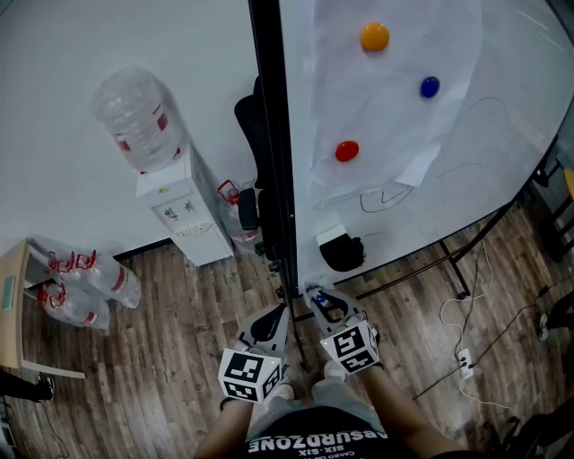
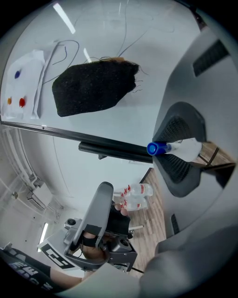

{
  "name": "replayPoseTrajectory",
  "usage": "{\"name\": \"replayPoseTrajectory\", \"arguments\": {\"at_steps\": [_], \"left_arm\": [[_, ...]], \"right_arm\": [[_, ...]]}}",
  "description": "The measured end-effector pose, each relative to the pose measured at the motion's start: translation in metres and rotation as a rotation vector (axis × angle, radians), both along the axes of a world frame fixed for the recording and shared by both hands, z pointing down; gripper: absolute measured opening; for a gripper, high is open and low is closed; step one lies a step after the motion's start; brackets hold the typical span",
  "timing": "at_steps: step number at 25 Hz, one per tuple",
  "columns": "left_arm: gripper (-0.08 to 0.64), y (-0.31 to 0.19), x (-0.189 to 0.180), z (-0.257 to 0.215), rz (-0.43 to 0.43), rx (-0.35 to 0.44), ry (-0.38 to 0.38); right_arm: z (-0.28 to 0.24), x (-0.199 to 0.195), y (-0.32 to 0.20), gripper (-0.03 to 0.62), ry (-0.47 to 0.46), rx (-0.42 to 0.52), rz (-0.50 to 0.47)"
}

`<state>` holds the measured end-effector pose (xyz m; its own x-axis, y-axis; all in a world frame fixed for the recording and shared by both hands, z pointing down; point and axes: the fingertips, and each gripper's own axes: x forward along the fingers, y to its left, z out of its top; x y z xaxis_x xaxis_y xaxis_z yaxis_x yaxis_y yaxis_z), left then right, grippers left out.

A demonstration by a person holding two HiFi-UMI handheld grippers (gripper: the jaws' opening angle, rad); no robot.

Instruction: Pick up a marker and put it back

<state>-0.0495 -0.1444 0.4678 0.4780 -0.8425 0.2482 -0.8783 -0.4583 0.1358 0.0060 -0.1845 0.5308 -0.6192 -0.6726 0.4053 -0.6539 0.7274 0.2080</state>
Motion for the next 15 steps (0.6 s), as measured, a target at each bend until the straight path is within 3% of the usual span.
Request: {"name": "replayPoseTrajectory", "arguments": {"at_steps": [15], "left_arm": [[0.008,-0.002,0.0,0.0,0.018,0.001,0.004]], "right_arm": [[-0.019,-0.001,0.002,0.071,-0.033,0.028,-0.001]]}}
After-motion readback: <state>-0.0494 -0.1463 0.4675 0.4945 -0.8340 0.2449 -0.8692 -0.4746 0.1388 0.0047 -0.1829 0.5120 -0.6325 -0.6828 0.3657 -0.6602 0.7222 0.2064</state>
